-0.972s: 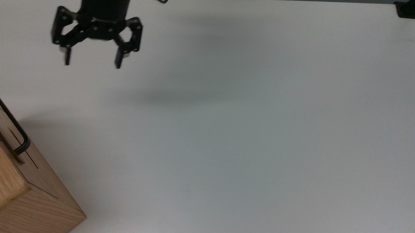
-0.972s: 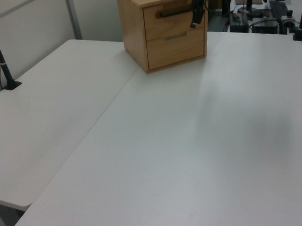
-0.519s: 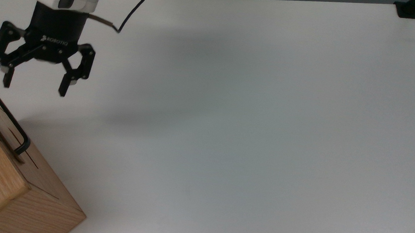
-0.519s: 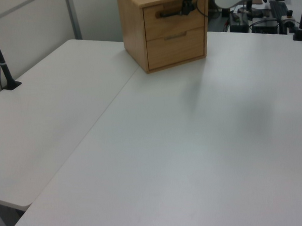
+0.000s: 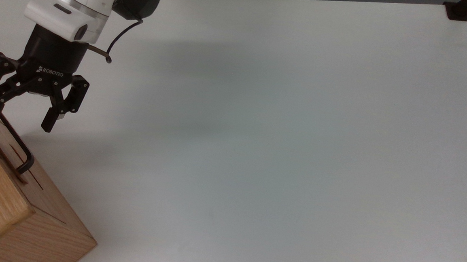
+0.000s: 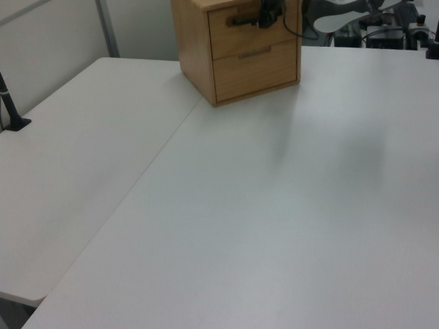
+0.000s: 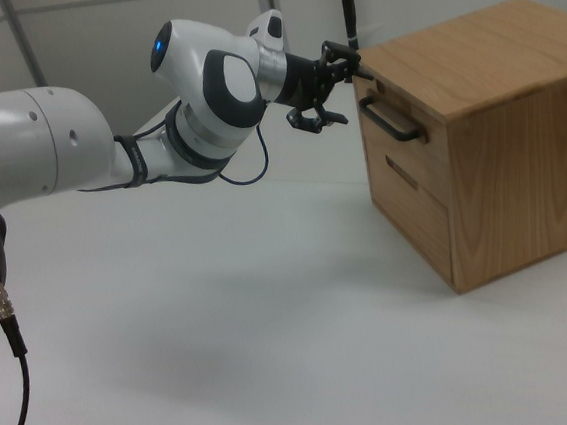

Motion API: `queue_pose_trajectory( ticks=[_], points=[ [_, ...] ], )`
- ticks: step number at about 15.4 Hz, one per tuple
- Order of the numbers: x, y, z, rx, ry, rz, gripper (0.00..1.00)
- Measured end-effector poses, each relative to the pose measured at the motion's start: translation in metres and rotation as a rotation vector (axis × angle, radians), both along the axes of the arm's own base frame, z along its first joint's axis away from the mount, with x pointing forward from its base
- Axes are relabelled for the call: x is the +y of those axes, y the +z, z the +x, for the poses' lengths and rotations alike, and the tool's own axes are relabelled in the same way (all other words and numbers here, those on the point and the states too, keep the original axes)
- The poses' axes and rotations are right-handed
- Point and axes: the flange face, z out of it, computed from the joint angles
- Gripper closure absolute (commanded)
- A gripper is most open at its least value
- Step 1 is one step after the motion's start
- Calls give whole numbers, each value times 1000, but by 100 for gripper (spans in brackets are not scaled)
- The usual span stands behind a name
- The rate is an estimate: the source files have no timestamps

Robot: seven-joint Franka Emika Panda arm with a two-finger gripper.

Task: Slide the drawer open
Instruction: 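Close the gripper around the black drawer handle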

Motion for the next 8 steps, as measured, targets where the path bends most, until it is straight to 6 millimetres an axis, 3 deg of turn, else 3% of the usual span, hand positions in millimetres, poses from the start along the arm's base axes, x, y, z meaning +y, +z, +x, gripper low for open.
queue_pose_trajectory(
  ticks=[5, 8],
  points=[
    [-4, -26, 3, 66, 40, -129, 27],
    [-13, -47, 5, 107, 49, -175, 57]
  ],
)
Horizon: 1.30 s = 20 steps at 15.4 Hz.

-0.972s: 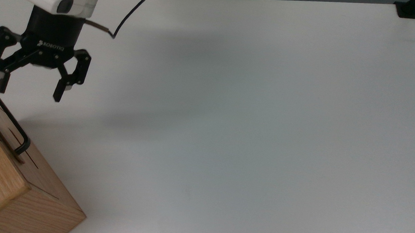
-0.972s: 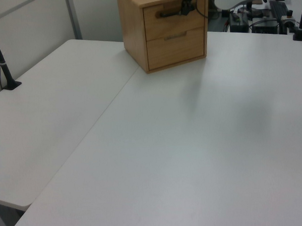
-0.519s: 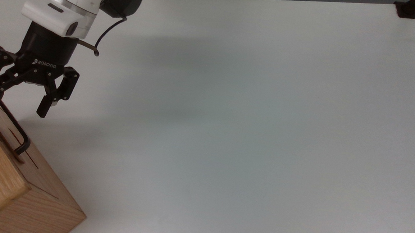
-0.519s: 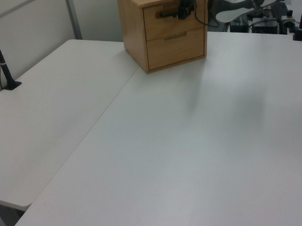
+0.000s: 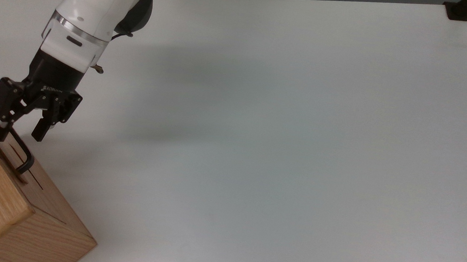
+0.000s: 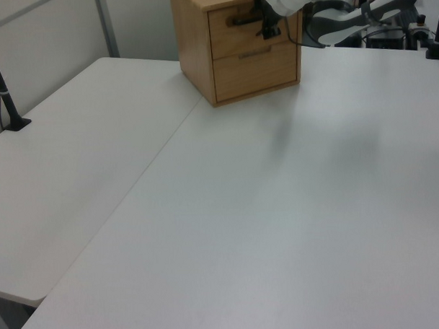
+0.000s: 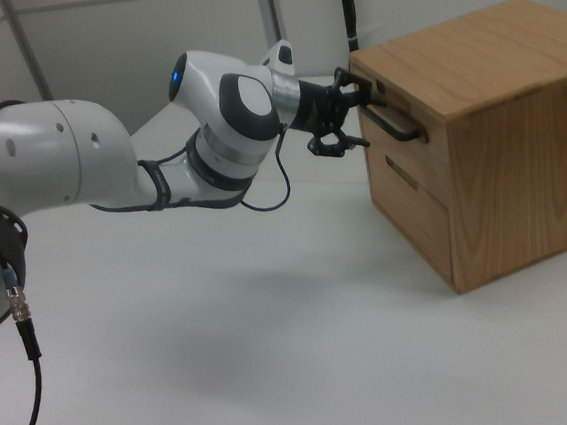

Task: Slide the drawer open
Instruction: 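Close the gripper around the black drawer handle, then pull the gripped handle straight out from the cabinet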

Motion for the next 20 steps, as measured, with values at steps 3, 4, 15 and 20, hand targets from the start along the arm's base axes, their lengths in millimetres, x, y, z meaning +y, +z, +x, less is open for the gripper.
queue_pose_trajectory(
  ticks=[3, 4, 15, 20],
  points=[
    [-1, -3, 2, 6, 8, -20, 61],
    [-1, -2, 2, 3, 9, -22, 61],
    [9, 11, 2, -2, 27, -58, 62],
    [20, 13, 2, 53, -16, -126, 70]
  ],
)
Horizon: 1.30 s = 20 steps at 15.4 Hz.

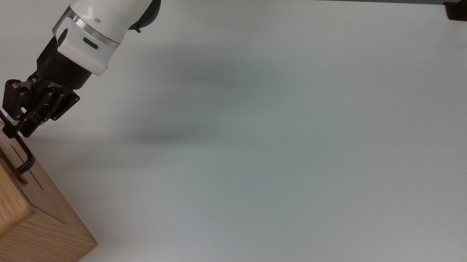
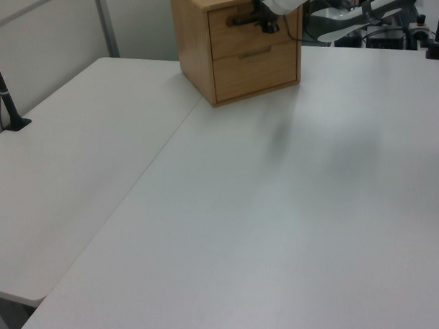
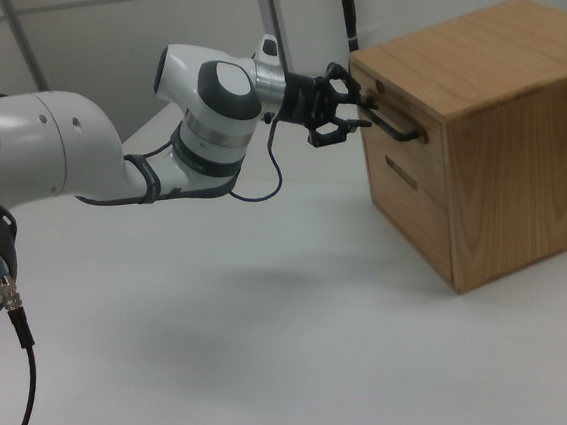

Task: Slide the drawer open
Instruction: 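Pull the gripped handle straight out from the cabinet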

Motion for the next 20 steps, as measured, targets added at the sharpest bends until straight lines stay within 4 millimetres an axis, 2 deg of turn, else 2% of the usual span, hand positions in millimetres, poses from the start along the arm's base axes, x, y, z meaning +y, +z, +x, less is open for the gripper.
queue_pose_trajectory(
  ticks=[6, 8, 13, 20],
  points=[
    [-5, 0, -1, 3, -3, -14, 67],
    [-9, -1, -2, 1, -12, -11, 71],
    [-12, -4, -3, -20, -40, 20, 100],
    [-12, -3, -5, -42, -61, 47, 100]
  ],
)
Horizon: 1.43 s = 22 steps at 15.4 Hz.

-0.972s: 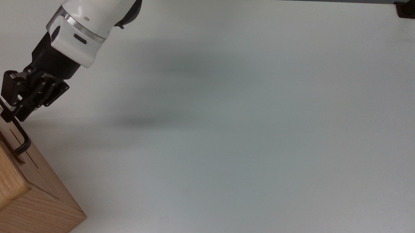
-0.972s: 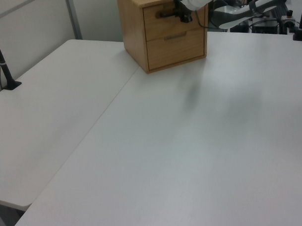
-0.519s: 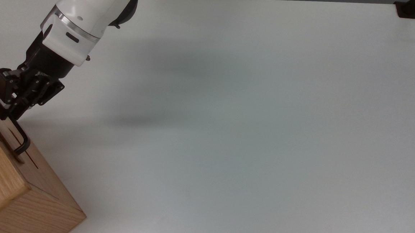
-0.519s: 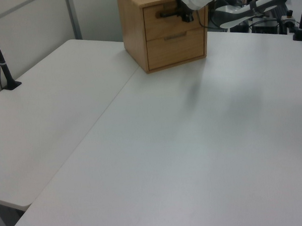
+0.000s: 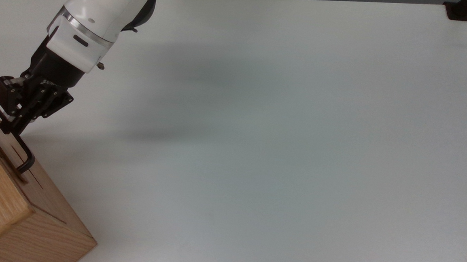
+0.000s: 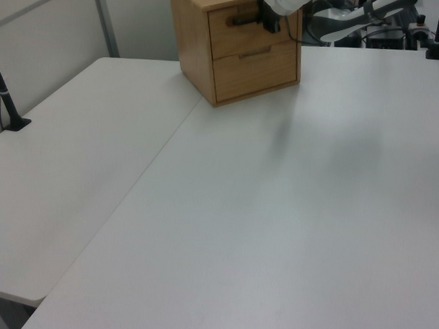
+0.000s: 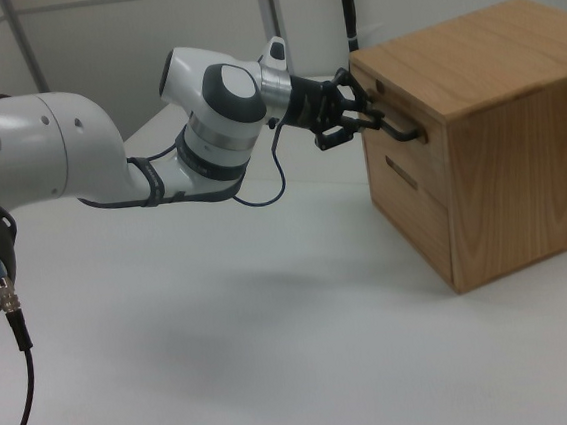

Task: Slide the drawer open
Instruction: 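Pull the gripped handle straight out from the cabinet, then open the gripper and lift it away from the drawer handle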

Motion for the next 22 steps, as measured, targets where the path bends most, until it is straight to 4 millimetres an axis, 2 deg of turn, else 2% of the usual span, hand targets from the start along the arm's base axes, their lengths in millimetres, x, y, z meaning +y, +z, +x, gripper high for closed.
queue_pose_trajectory(
  ticks=[3, 5, 12, 17, 18, 19, 20, 21, 22],
  points=[
    [8, 1, -8, 2, 0, 12, 100],
    [20, 3, -24, 10, 3, 30, 100],
    [86, 8, -76, 61, -44, 56, 100],
    [114, 9, -97, 79, -66, 56, 98],
    [119, 9, -99, 82, -73, 54, 94],
    [122, 9, -100, 85, -79, 53, 77],
    [124, 9, -101, 84, -84, 54, 54],
    [125, 9, -102, 82, -84, 56, 44],
    [130, 9, -102, 83, -76, 56, 39]
  ],
)
